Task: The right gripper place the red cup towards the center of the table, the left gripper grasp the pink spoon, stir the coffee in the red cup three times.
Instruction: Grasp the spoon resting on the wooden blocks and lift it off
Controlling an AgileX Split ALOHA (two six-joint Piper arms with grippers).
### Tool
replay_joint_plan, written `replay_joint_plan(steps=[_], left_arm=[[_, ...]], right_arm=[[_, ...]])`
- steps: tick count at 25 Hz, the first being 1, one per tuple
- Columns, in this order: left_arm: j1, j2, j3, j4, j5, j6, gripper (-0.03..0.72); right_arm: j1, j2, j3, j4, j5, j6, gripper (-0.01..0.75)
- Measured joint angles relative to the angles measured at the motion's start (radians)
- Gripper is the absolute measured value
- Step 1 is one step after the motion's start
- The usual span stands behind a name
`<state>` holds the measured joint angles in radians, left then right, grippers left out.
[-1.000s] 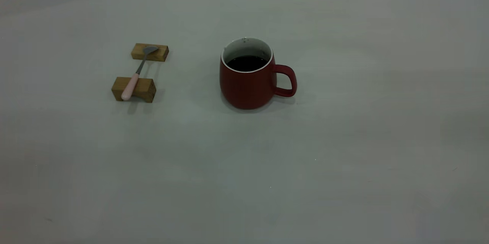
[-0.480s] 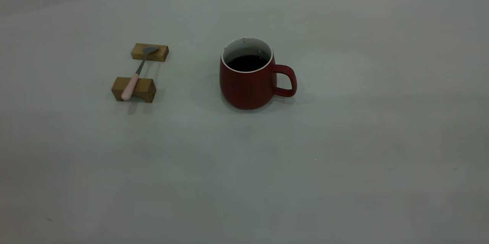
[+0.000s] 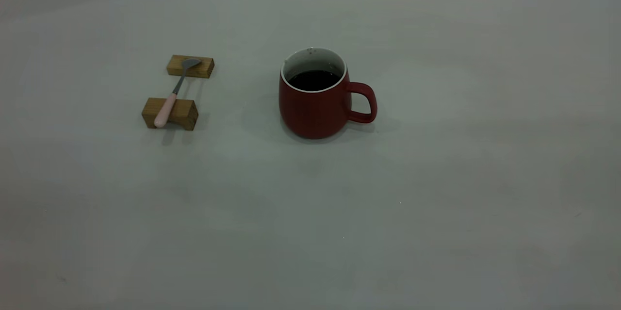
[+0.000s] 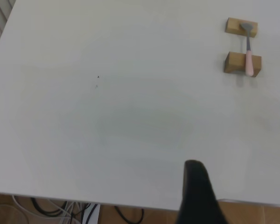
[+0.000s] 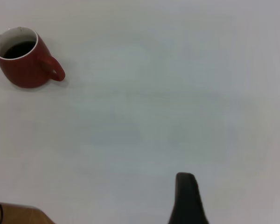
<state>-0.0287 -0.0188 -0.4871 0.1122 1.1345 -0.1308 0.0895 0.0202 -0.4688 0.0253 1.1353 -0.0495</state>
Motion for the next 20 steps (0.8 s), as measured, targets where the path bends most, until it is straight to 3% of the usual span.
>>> replay_joint_plan(steps=[14,20], left_arm=[[0.0,0.01,-0.007,0.008,-0.008,-0.009,0.547],[0.0,0.307,-0.078,0.0,-0.12,-0.008,0.649]], right_arm=[[0.0,0.0,0.0,0.0,0.0,0.001,0.587],[0.0,0.0,0.0,0.0,0.0,0.001,0.587]])
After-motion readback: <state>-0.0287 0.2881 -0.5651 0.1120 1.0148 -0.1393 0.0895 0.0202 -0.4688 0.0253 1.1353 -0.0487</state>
